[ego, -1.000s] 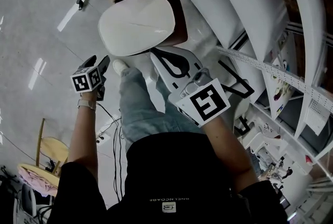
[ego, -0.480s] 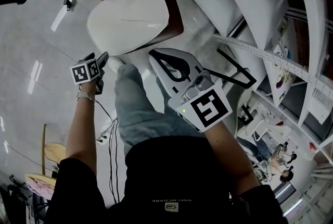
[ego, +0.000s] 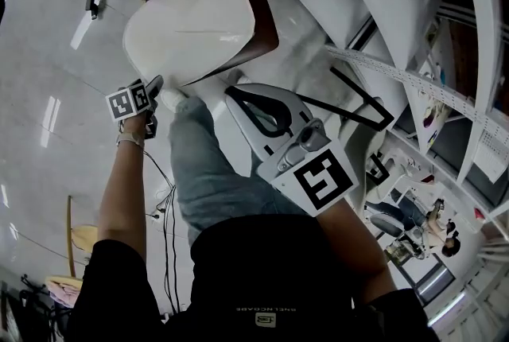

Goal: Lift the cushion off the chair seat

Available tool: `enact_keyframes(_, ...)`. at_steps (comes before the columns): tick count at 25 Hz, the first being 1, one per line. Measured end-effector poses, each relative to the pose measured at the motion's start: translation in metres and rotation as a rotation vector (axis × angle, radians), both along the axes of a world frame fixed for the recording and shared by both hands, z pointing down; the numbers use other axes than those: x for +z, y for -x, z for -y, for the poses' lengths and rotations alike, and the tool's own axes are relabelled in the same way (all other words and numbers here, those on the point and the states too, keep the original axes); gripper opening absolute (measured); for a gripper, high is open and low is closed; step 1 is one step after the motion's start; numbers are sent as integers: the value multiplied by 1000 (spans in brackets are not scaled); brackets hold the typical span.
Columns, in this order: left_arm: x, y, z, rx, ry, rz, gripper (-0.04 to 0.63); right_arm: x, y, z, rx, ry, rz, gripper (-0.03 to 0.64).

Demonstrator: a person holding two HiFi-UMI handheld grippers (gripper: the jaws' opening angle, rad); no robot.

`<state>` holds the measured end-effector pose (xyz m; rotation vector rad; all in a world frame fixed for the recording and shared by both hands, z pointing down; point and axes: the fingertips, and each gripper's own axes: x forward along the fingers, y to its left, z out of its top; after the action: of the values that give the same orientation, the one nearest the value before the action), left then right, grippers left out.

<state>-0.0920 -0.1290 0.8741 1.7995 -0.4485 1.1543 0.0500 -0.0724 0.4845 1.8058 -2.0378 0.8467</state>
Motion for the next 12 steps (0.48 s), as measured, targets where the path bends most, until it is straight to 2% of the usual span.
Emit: enact_keyframes(12, 39, -7, 4, 52, 32, 45, 311, 19, -17, 11, 39, 29, 3, 11)
